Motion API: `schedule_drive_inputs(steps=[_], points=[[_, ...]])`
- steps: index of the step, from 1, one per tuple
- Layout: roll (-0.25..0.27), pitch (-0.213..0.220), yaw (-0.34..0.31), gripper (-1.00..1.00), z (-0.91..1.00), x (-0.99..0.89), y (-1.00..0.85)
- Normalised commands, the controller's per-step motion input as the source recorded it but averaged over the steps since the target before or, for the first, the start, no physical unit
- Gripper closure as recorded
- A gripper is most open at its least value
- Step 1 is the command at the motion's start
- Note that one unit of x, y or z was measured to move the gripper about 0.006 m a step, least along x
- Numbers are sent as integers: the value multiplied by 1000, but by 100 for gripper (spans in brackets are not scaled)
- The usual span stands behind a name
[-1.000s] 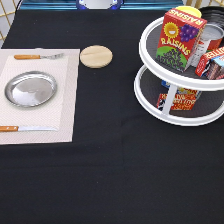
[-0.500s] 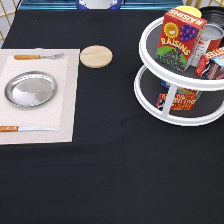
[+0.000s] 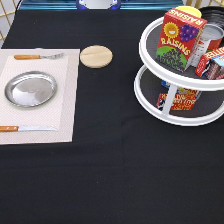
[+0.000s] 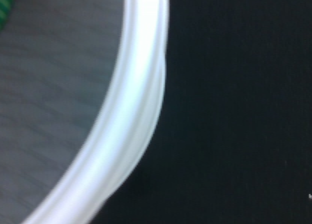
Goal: Pick up the bowl from the lazy Susan and put bowl on the plate
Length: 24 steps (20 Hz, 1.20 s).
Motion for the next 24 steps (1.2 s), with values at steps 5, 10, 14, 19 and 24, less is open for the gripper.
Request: schedule_drive_inputs(steps=[5, 10, 14, 19, 24], points=[[36, 67, -46, -100, 284, 639, 567], [104, 104, -38, -100, 229, 643, 526], [181, 143, -48, -100, 41, 534, 331], [219, 100, -58, -100, -62, 261, 19], [161, 9, -59, -100, -120, 45, -243]])
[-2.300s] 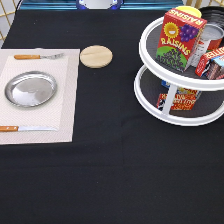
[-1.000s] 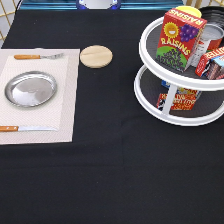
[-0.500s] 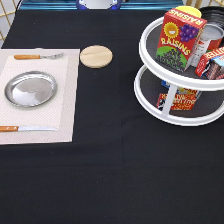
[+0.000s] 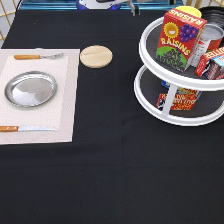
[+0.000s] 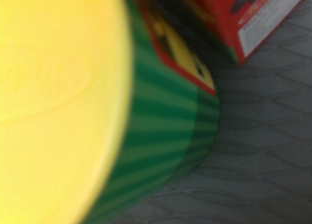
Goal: Pick up the bowl from the lazy Susan and put bowl on the plate
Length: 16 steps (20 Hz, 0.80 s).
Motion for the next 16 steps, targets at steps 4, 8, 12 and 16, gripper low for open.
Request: schedule_drive_inputs(steps=[4, 8, 12, 16], points=[[157, 0, -62, -100, -249, 4, -270], [203, 0, -68, -100, -280, 111, -146], [193, 0, -59, -100, -294, 172, -24], [181, 0, -46, -100, -380, 59, -66]])
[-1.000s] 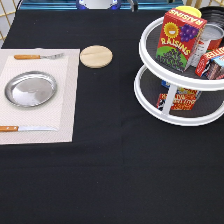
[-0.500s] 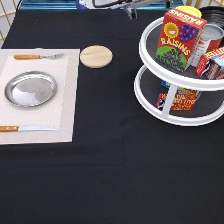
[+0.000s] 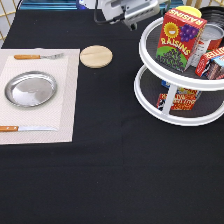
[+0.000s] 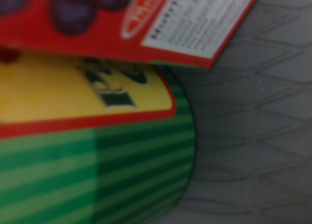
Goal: Pick up the bowl from the lazy Susan and put bowl on the plate
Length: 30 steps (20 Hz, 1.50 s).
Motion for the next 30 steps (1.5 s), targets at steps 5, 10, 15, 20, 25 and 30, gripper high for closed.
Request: schedule_drive_inputs(steps=[5, 10, 15, 20, 25, 30], points=[[174, -10, -18, -100, -448, -21, -132], [161, -42, 0, -100, -423, -93, -126], [132, -5, -2, -100, -178, 51, -56], [63, -64, -21, -100, -84, 255, -23], [2, -122, -17, -100, -38, 487, 0], [0, -155, -6, -100, -73, 548, 16]])
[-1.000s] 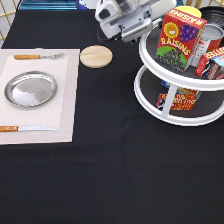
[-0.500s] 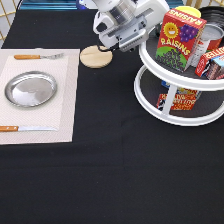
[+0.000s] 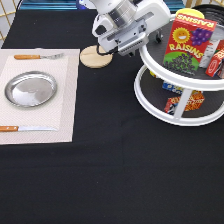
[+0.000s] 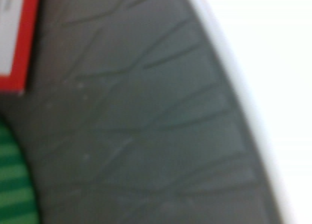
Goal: Pick up the bowl from the lazy Susan and put bowl on the plate
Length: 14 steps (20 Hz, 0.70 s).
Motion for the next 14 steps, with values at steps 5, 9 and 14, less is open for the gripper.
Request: schedule_drive_inputs(steps=[5, 9, 14], points=[[0, -142, 0, -100, -68, 582, 54], [0, -123, 0, -100, -4, 522, 86], [0, -93, 0, -100, 177, 184, 22]])
